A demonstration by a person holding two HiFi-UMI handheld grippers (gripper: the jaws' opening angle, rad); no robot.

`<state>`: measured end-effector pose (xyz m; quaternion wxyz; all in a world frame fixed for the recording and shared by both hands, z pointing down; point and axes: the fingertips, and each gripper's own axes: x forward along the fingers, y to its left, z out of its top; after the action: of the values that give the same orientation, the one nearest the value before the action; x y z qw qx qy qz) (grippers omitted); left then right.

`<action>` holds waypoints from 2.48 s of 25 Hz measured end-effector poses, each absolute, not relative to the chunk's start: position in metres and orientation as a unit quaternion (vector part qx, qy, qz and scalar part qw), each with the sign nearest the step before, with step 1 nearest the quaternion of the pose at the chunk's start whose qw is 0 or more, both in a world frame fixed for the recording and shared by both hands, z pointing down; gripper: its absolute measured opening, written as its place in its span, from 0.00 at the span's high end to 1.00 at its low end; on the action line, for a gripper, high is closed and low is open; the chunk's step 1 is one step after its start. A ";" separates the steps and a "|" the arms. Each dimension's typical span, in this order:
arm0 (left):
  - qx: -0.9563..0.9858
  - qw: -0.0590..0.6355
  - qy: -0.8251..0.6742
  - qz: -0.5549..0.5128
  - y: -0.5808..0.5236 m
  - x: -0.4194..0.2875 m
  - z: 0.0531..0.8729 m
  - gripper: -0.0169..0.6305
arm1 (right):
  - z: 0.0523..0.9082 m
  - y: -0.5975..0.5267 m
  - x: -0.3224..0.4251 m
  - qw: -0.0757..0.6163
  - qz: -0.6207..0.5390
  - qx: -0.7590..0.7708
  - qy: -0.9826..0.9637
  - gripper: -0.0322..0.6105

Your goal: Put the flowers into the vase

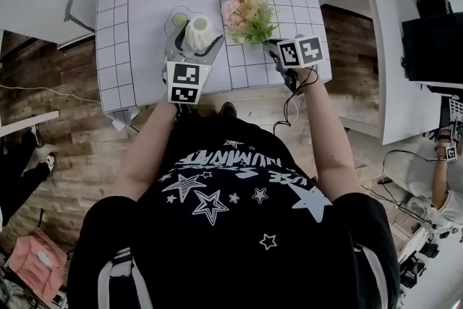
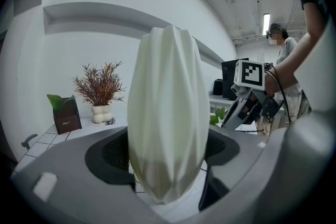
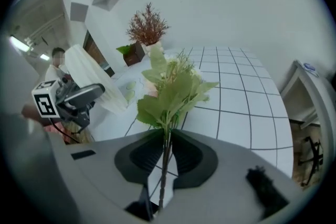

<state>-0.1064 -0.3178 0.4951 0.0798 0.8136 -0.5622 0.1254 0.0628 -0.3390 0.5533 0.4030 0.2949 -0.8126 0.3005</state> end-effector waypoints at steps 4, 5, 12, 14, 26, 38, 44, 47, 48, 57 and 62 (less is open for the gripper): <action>0.814 0.079 -0.562 0.125 -0.318 -0.106 0.495 0.38 | 0.570 -0.331 0.065 0.451 0.284 0.291 -0.795 0.86; 0.814 0.079 -0.562 0.125 -0.318 -0.106 0.495 0.38 | 0.574 -0.330 0.066 0.459 0.283 0.292 -0.790 0.86; 0.814 0.079 -0.562 0.124 -0.318 -0.106 0.495 0.38 | 0.588 -0.331 0.071 0.505 0.265 0.294 -0.767 0.76; 0.814 0.079 -0.562 0.123 -0.319 -0.106 0.495 0.38 | 0.591 -0.330 0.068 0.508 0.262 0.285 -0.770 0.77; 0.815 0.081 -0.561 0.119 -0.319 -0.106 0.495 0.38 | 0.549 -0.335 0.049 0.408 0.245 0.264 -0.839 0.88; 0.817 0.078 -0.558 0.121 -0.318 -0.106 0.494 0.38 | 0.441 -0.357 -0.005 0.170 0.236 0.260 -0.921 0.88; 0.818 0.078 -0.558 0.120 -0.317 -0.105 0.494 0.38 | 0.377 -0.361 -0.037 0.054 0.231 0.235 -0.943 0.88; 0.818 0.078 -0.558 0.120 -0.318 -0.106 0.495 0.38 | 0.356 -0.360 -0.053 0.036 0.219 0.220 -0.950 0.88; 0.818 0.078 -0.557 0.121 -0.317 -0.105 0.495 0.38 | 0.350 -0.359 -0.058 0.032 0.214 0.215 -0.952 0.88; 0.818 0.079 -0.556 0.122 -0.318 -0.105 0.496 0.38 | 0.267 -0.351 -0.097 -0.071 0.207 0.155 -0.963 0.88; 0.820 0.079 -0.553 0.123 -0.317 -0.104 0.497 0.38 | 0.240 -0.341 -0.120 -0.099 0.172 0.120 -0.973 0.88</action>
<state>-0.1044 -0.3173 0.4970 0.0786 0.8204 -0.5528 0.1232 -0.1195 -0.3415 0.2398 -0.0995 0.1196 -0.9728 0.1717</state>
